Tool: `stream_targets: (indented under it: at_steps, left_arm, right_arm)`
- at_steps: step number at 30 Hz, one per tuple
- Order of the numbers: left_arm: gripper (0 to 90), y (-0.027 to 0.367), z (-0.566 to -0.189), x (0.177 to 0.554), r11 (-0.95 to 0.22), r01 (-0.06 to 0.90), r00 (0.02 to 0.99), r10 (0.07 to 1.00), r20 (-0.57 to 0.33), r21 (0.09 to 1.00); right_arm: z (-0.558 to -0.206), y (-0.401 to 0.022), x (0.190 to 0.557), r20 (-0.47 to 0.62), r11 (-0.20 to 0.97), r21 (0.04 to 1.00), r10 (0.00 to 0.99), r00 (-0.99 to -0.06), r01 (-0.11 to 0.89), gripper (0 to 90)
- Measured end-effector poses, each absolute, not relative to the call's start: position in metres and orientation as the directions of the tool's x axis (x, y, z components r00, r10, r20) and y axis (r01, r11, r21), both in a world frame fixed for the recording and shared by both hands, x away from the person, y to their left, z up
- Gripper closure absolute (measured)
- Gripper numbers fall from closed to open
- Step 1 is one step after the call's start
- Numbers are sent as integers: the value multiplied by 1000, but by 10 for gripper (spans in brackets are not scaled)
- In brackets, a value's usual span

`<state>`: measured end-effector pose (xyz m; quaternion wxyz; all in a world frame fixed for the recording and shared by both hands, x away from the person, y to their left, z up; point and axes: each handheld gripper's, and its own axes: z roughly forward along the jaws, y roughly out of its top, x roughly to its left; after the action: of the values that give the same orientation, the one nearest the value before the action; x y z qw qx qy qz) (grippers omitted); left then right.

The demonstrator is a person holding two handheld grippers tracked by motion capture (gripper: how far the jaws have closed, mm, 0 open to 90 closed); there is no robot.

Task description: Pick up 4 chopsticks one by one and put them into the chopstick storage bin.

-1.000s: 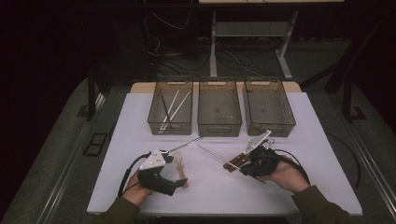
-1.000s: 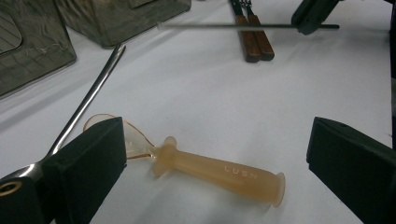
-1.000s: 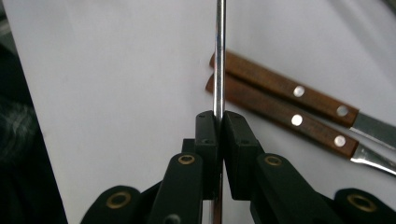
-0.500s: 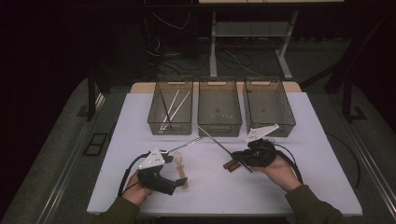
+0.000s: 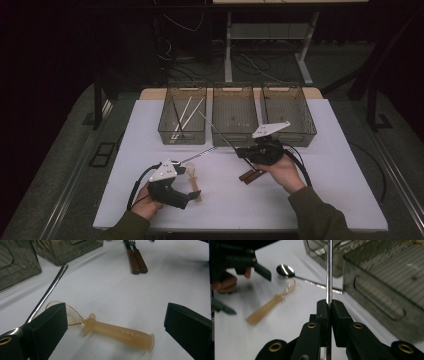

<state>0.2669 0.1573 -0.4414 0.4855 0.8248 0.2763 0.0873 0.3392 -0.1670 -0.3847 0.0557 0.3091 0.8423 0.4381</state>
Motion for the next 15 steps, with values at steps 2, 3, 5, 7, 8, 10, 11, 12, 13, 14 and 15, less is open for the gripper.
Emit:
stream_targets:
  at_steps: [2,3,5,7,8,10,11,12,13,14,15]
  left_arm:
    - [35,157,-442,267,-383,364,835,538,-115,849]
    - [35,157,-441,268,-385,363,836,537,-113,848]
    - [35,157,-442,269,-380,365,834,539,-117,850]
    - [36,157,-441,269,-380,367,834,539,-120,849]
    - [36,157,-442,269,-377,368,833,540,-121,850]
    - [37,158,-441,269,-379,365,835,537,-119,850]
    - [38,157,-441,269,-373,369,833,540,-124,851]
    - [38,157,-441,269,-379,366,835,537,-120,850]
    - [39,157,-441,269,-377,366,835,536,-121,851]
    - [40,157,-441,269,-376,366,836,535,-123,852]
    - [40,157,-441,269,-380,367,837,533,-123,849]
  right_arm:
    - [-381,-161,345,180,410,782,571,-801,469,850]
    - [-379,-158,347,177,403,788,575,-799,465,849]
    - [-376,-151,353,177,394,794,579,-796,464,849]
    - [-372,-144,359,185,381,795,588,-787,472,850]
    - [-371,-141,362,186,376,797,591,-785,472,849]
    - [-368,-135,369,182,367,801,603,-776,473,850]
    - [-367,-132,372,181,361,804,607,-773,472,849]
    - [-366,-129,375,187,351,805,616,-765,479,849]
    - [-365,-126,379,189,340,808,624,-758,481,849]
    - [-363,-123,383,192,331,808,634,-749,487,849]
    - [-362,-121,386,192,323,810,644,-741,490,849]
